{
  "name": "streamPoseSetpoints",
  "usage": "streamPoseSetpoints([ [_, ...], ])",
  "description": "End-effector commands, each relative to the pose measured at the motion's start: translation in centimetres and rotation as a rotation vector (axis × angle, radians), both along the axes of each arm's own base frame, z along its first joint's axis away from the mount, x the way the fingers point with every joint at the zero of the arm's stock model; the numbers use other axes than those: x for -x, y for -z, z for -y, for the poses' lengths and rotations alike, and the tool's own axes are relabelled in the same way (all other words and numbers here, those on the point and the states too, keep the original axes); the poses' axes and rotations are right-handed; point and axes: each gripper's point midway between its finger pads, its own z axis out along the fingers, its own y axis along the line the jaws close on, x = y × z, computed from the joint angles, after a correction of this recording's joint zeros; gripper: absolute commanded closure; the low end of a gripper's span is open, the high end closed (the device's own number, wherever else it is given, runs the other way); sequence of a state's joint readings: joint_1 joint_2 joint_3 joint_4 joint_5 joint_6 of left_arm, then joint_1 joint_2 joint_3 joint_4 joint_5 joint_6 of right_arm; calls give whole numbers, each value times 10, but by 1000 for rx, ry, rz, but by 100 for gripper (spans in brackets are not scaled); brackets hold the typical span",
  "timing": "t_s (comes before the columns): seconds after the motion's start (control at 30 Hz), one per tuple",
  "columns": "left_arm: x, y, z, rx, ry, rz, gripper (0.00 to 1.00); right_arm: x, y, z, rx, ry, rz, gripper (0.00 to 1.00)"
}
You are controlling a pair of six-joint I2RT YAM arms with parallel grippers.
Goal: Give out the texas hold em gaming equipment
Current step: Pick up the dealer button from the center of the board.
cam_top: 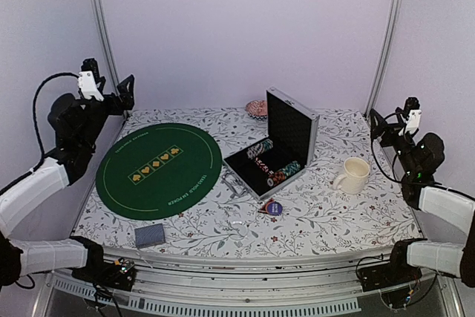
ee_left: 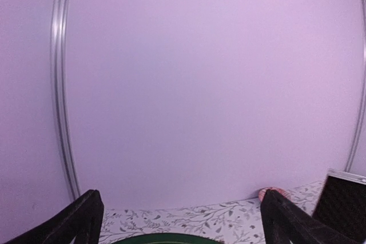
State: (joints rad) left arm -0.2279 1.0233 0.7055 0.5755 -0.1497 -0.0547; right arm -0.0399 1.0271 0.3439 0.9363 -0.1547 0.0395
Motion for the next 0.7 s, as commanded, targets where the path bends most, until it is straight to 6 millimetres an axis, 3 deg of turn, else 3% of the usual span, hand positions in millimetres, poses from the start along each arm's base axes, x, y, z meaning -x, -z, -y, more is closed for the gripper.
streamPoseSetpoints([
  [0.0, 23, 10, 58, -22, 281, -216, 2, 8, -24, -42, 13, -257, -80, 1],
  [0.13, 42, 1, 77, -33, 363, -334, 2, 21, -48, -73, -1, -469, -114, 1],
  [0.3, 66, 13, 104, -52, 488, -498, 2, 48, -71, -108, -38, -747, -152, 1],
  [0.47, 96, 55, 145, -97, 659, -703, 2, 63, -83, -134, -69, -868, -210, 1],
  [0.67, 119, 121, 174, -210, 688, -916, 2, 73, -72, -174, -55, -878, -331, 1],
])
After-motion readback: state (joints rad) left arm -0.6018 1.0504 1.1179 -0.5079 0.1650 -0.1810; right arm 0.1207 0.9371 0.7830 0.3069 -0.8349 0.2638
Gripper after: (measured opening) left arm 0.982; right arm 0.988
